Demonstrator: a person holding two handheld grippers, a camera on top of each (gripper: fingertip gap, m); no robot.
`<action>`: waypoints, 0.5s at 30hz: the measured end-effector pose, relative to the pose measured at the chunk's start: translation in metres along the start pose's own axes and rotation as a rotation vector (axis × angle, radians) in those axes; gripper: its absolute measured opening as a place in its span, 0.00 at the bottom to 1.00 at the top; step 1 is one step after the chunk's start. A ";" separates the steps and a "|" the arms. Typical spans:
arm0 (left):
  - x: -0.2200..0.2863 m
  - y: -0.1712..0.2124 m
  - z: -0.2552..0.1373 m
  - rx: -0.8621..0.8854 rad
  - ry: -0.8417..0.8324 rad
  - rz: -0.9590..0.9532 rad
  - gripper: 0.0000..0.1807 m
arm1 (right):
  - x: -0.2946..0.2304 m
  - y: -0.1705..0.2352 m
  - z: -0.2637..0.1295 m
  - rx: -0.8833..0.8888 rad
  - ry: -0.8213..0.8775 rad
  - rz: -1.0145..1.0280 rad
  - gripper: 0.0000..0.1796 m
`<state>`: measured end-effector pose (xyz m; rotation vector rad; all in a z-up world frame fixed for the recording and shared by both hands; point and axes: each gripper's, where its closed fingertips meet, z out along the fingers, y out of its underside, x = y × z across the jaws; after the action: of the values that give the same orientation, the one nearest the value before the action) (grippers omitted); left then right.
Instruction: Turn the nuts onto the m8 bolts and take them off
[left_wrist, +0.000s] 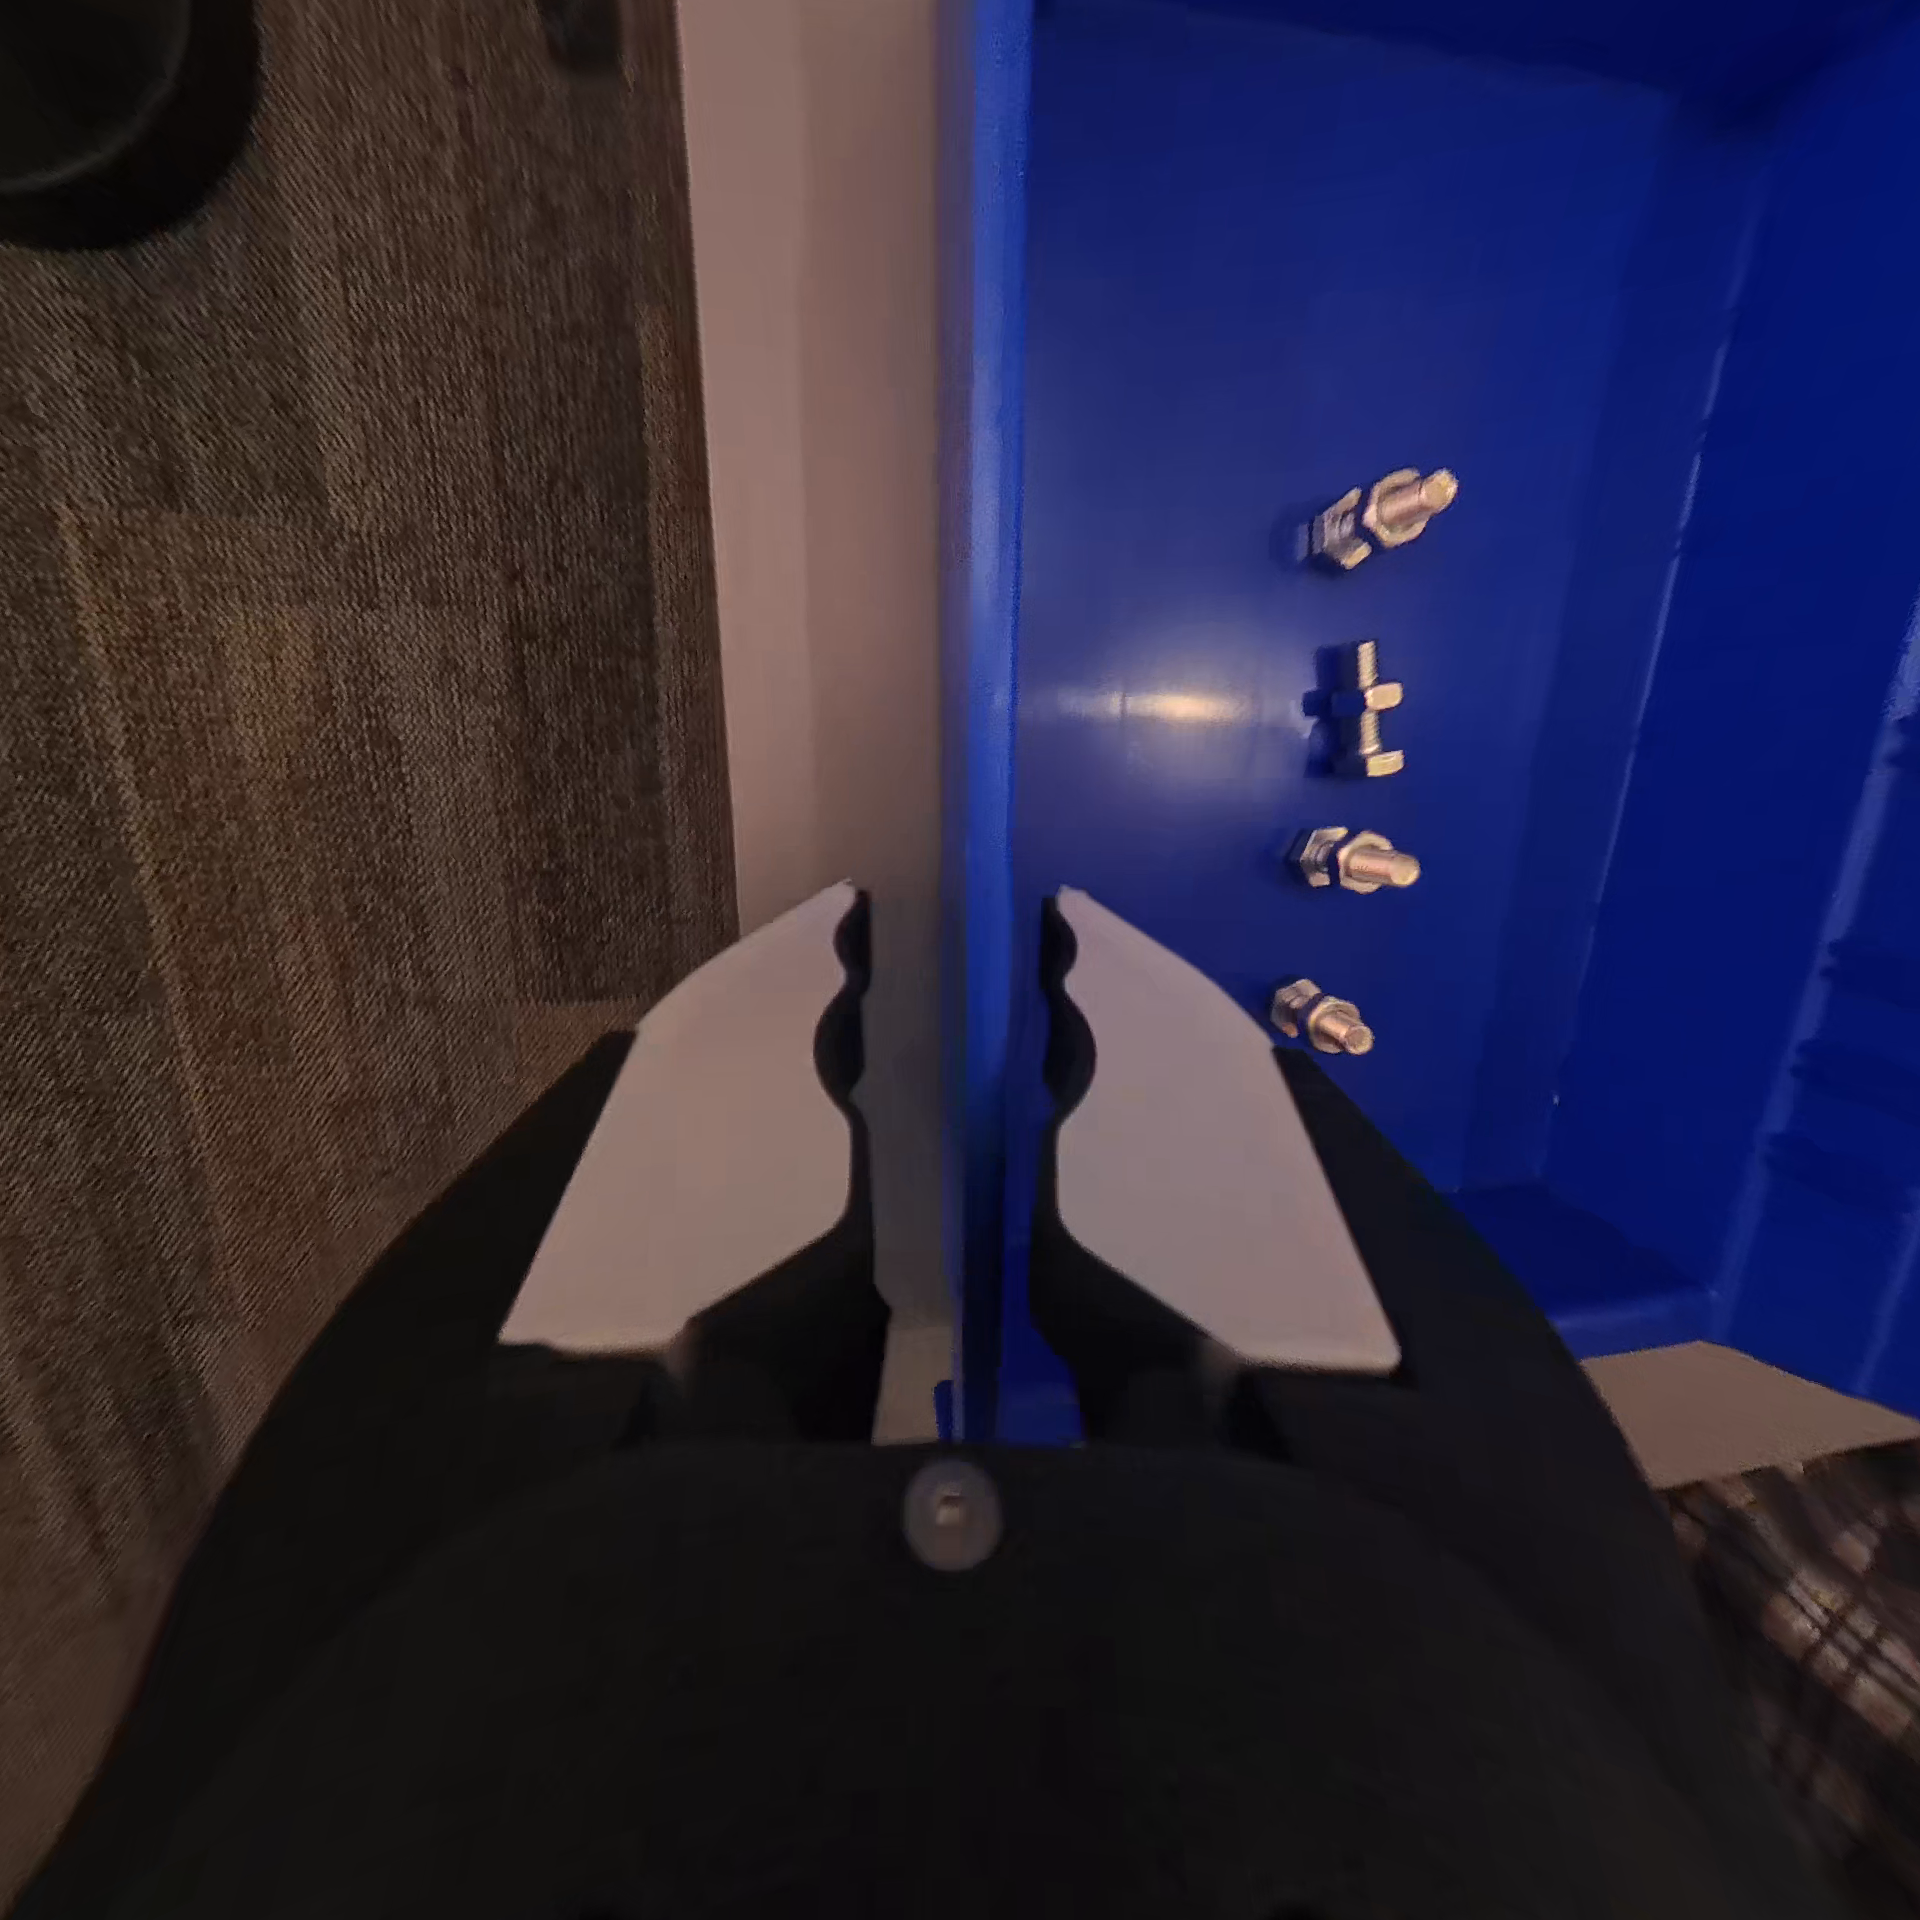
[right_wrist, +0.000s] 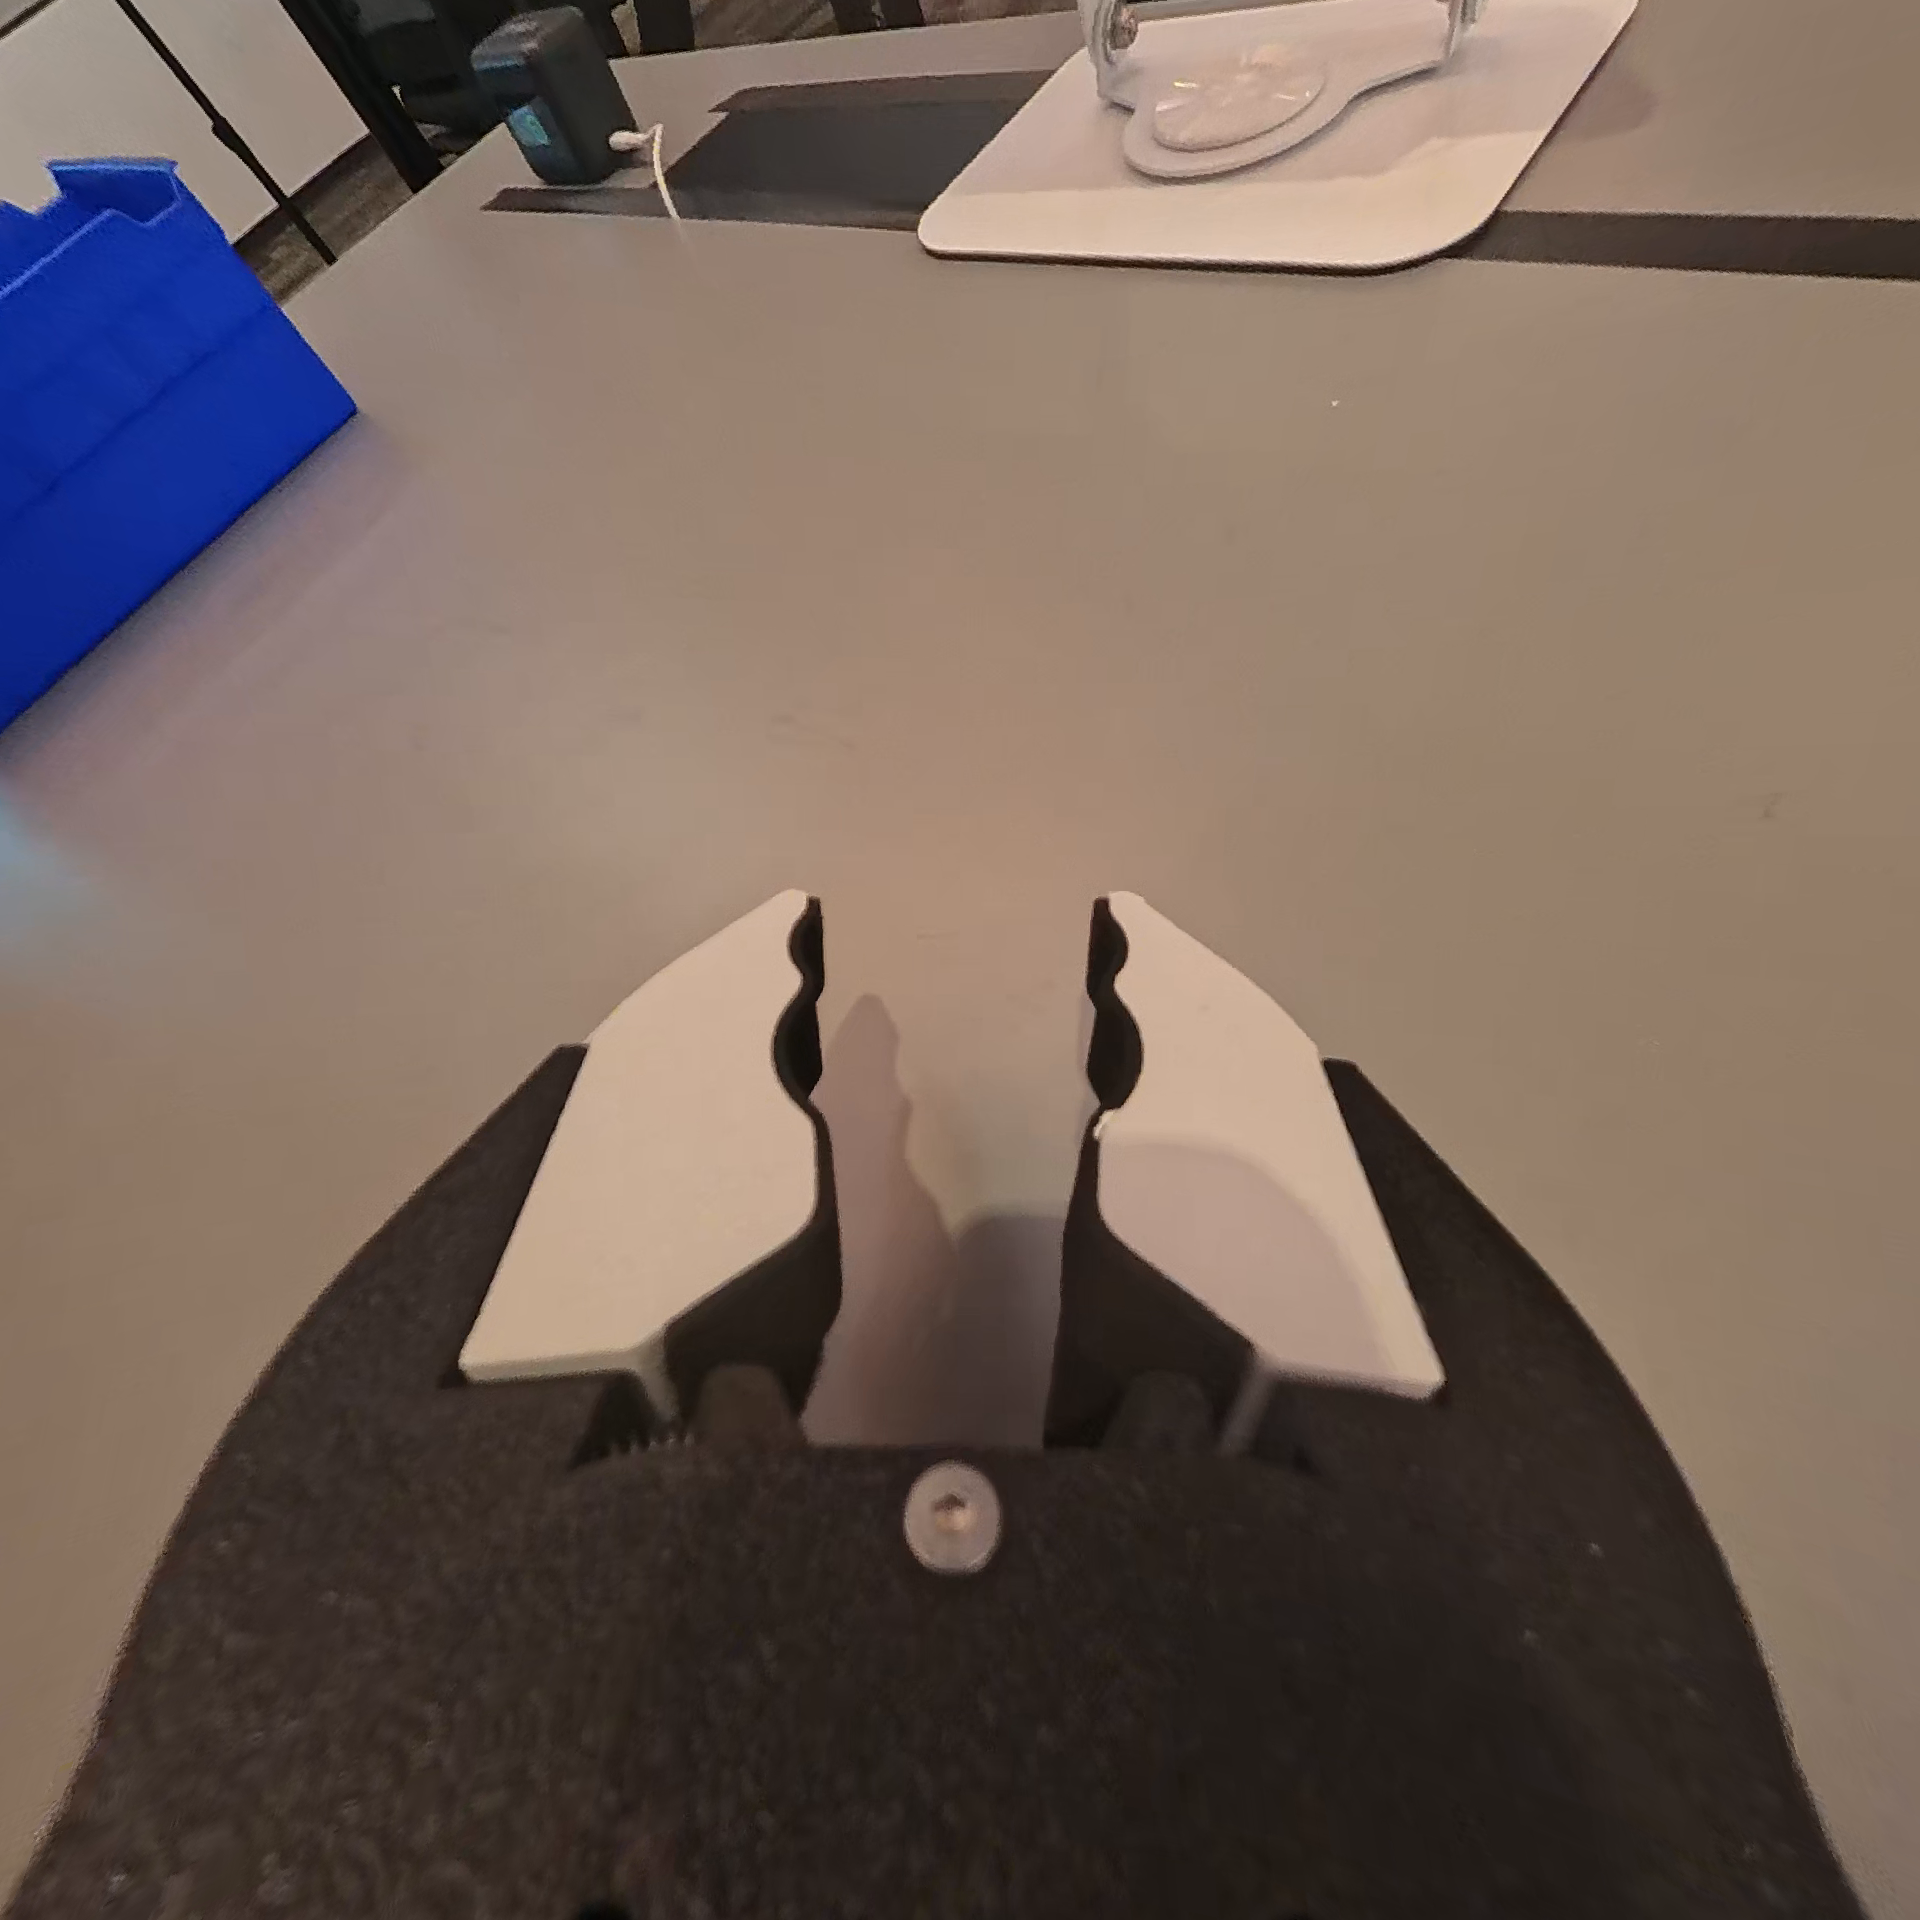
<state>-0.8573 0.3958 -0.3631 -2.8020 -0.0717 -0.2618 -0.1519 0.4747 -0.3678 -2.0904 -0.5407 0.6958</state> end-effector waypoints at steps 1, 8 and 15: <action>0.000 -0.003 -0.006 0.034 0.008 -0.005 0.19 | 0.000 0.000 0.000 0.000 0.005 -0.006 0.27; 0.020 -0.040 -0.086 0.399 -0.044 0.073 0.33 | 0.001 0.001 -0.001 0.000 0.019 -0.024 0.30; 0.155 -0.083 -0.190 0.887 0.012 0.390 0.38 | -0.002 -0.004 -0.005 0.022 0.013 -0.036 0.30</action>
<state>-0.7442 0.4160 -0.1305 -1.8792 0.2889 -0.1069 -0.1506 0.4728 -0.3610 -2.0581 -0.5600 0.6638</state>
